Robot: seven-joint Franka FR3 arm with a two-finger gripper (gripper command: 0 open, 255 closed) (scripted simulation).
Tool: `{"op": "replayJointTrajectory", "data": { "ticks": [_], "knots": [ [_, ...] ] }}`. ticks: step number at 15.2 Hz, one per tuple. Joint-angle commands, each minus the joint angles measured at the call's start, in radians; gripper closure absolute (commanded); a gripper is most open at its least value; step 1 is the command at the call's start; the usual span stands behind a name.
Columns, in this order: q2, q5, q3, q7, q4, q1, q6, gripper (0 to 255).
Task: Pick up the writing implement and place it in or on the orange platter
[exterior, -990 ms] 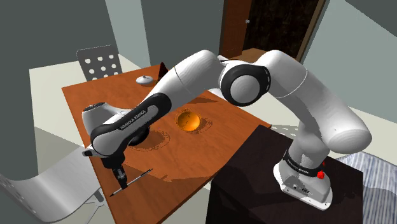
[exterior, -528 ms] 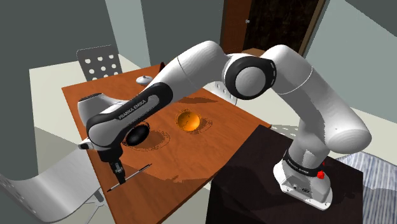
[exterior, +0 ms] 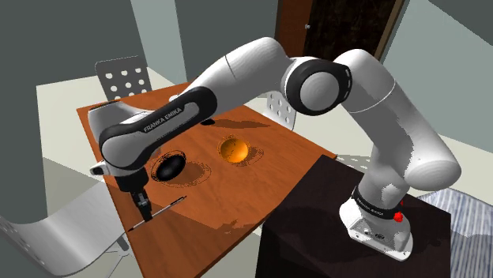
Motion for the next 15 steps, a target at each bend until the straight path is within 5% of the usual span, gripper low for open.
{"op": "replayJointTrajectory", "data": {
  "ticks": [1, 15],
  "knots": [
    [-0.01, 0.001, 0.001, 0.0, 0.0, -0.002, -0.01, 255],
    [-0.221, 0.028, -0.035, -0.261, -0.328, -0.253, 0.056, 255]
  ]
}}
